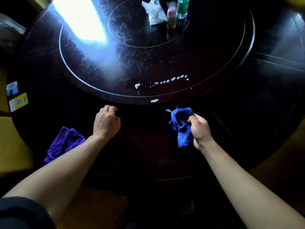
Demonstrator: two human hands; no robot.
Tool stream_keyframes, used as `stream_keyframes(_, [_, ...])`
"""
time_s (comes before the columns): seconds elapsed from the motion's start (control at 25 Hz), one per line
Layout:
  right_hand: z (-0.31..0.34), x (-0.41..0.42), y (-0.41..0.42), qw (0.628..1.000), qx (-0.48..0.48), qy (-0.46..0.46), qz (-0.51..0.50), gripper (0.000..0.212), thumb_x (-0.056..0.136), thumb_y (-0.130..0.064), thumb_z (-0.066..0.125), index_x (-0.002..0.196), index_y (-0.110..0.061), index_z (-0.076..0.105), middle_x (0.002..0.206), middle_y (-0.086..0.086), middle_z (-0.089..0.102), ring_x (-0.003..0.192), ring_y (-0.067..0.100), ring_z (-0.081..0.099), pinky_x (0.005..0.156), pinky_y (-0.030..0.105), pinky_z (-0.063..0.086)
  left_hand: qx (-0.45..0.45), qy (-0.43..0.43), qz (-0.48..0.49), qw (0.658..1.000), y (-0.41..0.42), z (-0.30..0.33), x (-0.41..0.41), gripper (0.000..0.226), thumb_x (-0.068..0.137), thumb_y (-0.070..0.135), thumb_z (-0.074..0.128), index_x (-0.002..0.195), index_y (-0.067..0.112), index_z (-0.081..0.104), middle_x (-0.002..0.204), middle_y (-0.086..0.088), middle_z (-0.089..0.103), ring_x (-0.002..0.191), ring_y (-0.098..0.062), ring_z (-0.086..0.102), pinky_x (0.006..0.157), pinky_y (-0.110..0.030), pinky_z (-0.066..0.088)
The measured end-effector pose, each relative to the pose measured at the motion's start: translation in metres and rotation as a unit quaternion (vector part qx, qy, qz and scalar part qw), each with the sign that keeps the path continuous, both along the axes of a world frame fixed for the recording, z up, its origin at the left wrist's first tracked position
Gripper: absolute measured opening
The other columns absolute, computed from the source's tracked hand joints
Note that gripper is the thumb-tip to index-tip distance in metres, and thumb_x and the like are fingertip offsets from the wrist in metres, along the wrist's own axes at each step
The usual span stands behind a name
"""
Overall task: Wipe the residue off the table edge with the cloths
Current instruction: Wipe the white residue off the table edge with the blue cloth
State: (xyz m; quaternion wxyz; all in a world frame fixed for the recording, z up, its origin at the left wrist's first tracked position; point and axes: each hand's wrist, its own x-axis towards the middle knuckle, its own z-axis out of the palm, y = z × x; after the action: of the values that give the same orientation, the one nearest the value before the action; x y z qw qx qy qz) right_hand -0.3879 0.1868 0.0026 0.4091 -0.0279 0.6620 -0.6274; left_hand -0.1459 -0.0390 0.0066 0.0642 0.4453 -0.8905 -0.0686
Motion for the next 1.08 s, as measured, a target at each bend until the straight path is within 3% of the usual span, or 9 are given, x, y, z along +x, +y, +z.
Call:
stream_keyframes(0.12, [0.010, -0.025, -0.034, 0.999, -0.002, 0.021, -0.032, 0.016, 0.074, -0.008, 0.048, 0.071, -0.014, 0.062, 0.072, 0.004, 0.063, 0.073, 0.023, 0.056, 0.068, 0.036, 0.047, -0.017, 0.032, -0.005, 0.999, -0.053, 0.000, -0.036, 0.033, 0.077, 0.005, 0.059, 0.110, -0.002, 0.062, 0.114, -0.024, 0.061, 0.104, -0.047, 0.057, 0.090, -0.053, 0.047])
stream_keyframes(0.28, [0.023, -0.076, -0.070, 0.992, 0.026, 0.075, -0.093, 0.015, 0.072, -0.011, 0.050, 0.065, -0.018, 0.060, 0.071, 0.003, 0.060, 0.074, 0.022, 0.053, 0.069, 0.037, 0.044, -0.046, 0.047, -0.052, 0.996, -0.115, -0.008, -0.072, 0.037, 0.084, 0.008, 0.059, 0.119, -0.003, 0.060, 0.131, -0.025, 0.056, 0.122, -0.045, 0.052, 0.108, -0.054, 0.039])
stream_keyframes(0.36, [0.025, -0.113, -0.088, 0.982, 0.054, 0.129, -0.123, 0.014, 0.071, -0.014, 0.050, 0.064, -0.019, 0.061, 0.069, 0.002, 0.060, 0.069, 0.018, 0.054, 0.065, 0.034, 0.044, -0.045, 0.049, -0.062, 0.996, -0.147, -0.018, -0.088, 0.040, 0.091, 0.013, 0.057, 0.128, -0.001, 0.055, 0.142, -0.023, 0.050, 0.135, -0.042, 0.043, 0.116, -0.054, 0.029])
stream_keyframes(0.48, [0.024, -0.168, -0.114, 0.954, 0.125, 0.230, -0.149, 0.017, 0.069, -0.020, 0.050, 0.054, -0.022, 0.056, 0.051, -0.014, 0.053, 0.053, 0.005, 0.047, 0.056, 0.028, 0.039, -0.006, 0.049, -0.063, 0.997, -0.172, -0.034, -0.106, 0.047, 0.098, 0.021, 0.053, 0.140, 0.003, 0.046, 0.154, -0.018, 0.039, 0.148, -0.035, 0.029, 0.122, -0.053, 0.018])
stream_keyframes(0.76, [-0.007, -0.198, -0.158, 0.902, 0.274, 0.328, -0.063, 0.020, 0.072, -0.031, 0.047, 0.064, -0.014, 0.052, 0.057, -0.008, 0.052, 0.053, 0.008, 0.047, 0.051, 0.026, 0.038, 0.009, 0.084, -0.050, 0.995, -0.175, -0.057, -0.107, 0.050, 0.100, 0.033, 0.038, 0.142, 0.009, 0.048, 0.157, -0.012, 0.039, 0.150, -0.027, 0.028, 0.124, -0.048, 0.017])
stream_keyframes(0.92, [-0.010, -0.173, -0.170, 0.897, 0.268, 0.350, -0.045, 0.019, 0.077, -0.029, 0.046, 0.065, -0.014, 0.050, 0.057, -0.007, 0.052, 0.045, 0.000, 0.049, 0.038, 0.011, 0.034, 0.014, 0.099, -0.043, 0.994, -0.173, -0.054, -0.106, 0.045, 0.101, 0.024, 0.041, 0.142, 0.007, 0.049, 0.157, -0.014, 0.038, 0.150, -0.028, 0.028, 0.124, -0.049, 0.016])
stream_keyframes(1.08, [-0.003, -0.147, -0.180, 0.884, 0.276, 0.376, 0.016, 0.020, 0.080, -0.025, 0.048, 0.062, -0.015, 0.048, 0.056, -0.006, 0.051, 0.052, 0.007, 0.048, 0.045, 0.012, 0.034, 0.017, 0.105, -0.038, 0.994, -0.173, -0.055, -0.108, 0.045, 0.100, 0.021, 0.041, 0.142, 0.006, 0.049, 0.157, -0.013, 0.038, 0.150, -0.026, 0.027, 0.125, -0.047, 0.015])
